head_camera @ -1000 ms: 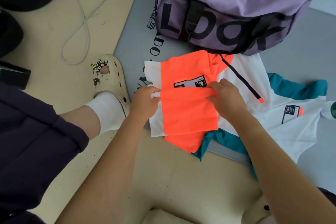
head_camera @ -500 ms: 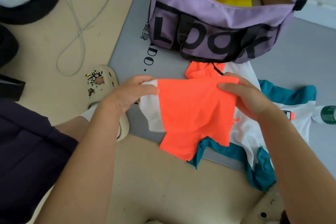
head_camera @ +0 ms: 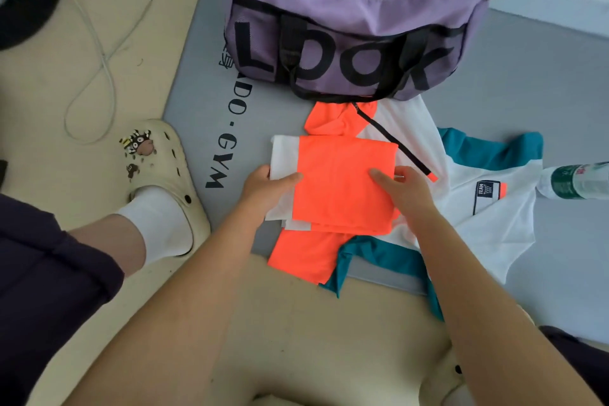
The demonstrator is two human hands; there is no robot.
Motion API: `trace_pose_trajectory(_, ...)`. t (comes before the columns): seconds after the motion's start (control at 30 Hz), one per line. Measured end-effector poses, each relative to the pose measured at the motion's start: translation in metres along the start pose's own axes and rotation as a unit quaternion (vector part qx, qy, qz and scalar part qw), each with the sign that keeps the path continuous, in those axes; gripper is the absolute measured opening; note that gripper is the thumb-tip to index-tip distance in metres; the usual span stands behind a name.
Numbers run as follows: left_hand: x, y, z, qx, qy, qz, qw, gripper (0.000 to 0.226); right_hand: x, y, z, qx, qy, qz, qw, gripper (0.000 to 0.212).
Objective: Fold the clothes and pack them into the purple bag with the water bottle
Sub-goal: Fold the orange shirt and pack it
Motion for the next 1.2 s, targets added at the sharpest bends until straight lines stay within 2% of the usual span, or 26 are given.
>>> trace_pose_trajectory(0.1,0.001,0.002,0.005,-0.010,-0.003,-0.024,1.000,0.042,0.004,0.003,0.005,-0.014,0.089,0.030,0.995,0.060)
trace_pose_trajectory(0.2,0.003,0.007,0.012,-0.090,0.047,-0.055,0.993,0.033,0.011,0.012,0.009,-0.037,0.076,0.110,0.990,0.075)
trace_pose_trajectory(0.27,0.004,0.012,0.014,-0.133,0.096,-0.066,0.984,0.032,0.012,0.020,0.012,-0.055,-0.023,0.137,0.989,0.083)
trace_pose_trajectory(0.37,0.015,0.018,0.010,-0.142,0.135,-0.029,0.980,0.026,0.008,0.031,0.013,-0.086,-0.240,0.147,0.956,0.080)
trace_pose_trajectory(0.43,0.036,0.025,0.001,-0.141,0.163,0.009,0.976,0.020,-0.006,0.037,0.009,-0.090,-0.273,0.120,0.950,0.076)
trace_pose_trajectory(0.57,0.114,0.041,-0.028,-0.096,0.201,0.124,0.967,0.019,-0.079,0.036,-0.013,-0.045,-0.297,-0.036,0.953,0.061)
trace_pose_trajectory(0.63,0.162,0.044,-0.046,-0.080,0.219,0.202,0.951,0.022,-0.129,0.032,-0.027,-0.047,-0.322,-0.125,0.937,0.050)
trace_pose_trajectory(0.7,0.207,0.043,-0.065,-0.072,0.227,0.273,0.932,0.030,-0.173,0.023,-0.038,-0.069,-0.353,-0.169,0.917,0.047)
trace_pose_trajectory(0.77,0.240,0.033,-0.080,-0.061,0.219,0.304,0.925,0.037,-0.208,0.009,-0.043,-0.100,-0.376,-0.162,0.907,0.038)
trace_pose_trajectory(0.83,0.260,0.015,-0.087,-0.030,0.184,0.271,0.944,0.045,-0.229,-0.004,-0.040,-0.117,-0.367,-0.109,0.916,0.021)
trace_pose_trajectory(0.87,0.265,0.005,-0.087,-0.015,0.154,0.242,0.958,0.044,-0.235,-0.011,-0.037,-0.121,-0.347,-0.065,0.928,0.014)
trace_pose_trajectory(0.97,0.268,-0.023,-0.083,-0.001,0.066,0.172,0.983,0.021,-0.241,-0.033,-0.025,-0.128,-0.301,0.043,0.944,0.022)
trace_pose_trajectory(1.03,0.274,-0.039,-0.087,0.015,0.069,0.181,0.981,0.018,-0.251,-0.047,-0.020,-0.143,-0.324,0.045,0.934,0.017)
trace_pose_trajectory(1.13,0.288,-0.055,-0.098,0.045,0.107,0.234,0.965,0.031,-0.271,-0.066,-0.017,-0.152,-0.388,-0.007,0.909,0.009)
trace_pose_trajectory(1.2,0.290,-0.063,-0.101,0.080,0.063,0.240,0.965,0.036,-0.277,-0.074,-0.015,-0.131,-0.356,-0.025,0.925,0.016)
Point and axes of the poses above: each hand's wrist, its own y-axis away from the middle knuckle, its own z-axis out of the palm, x = y × z, the point moved 3 cm from there along -y, towards the middle knuckle, and after that the axes turned 14 degrees about -y, right-handed, at the moved point
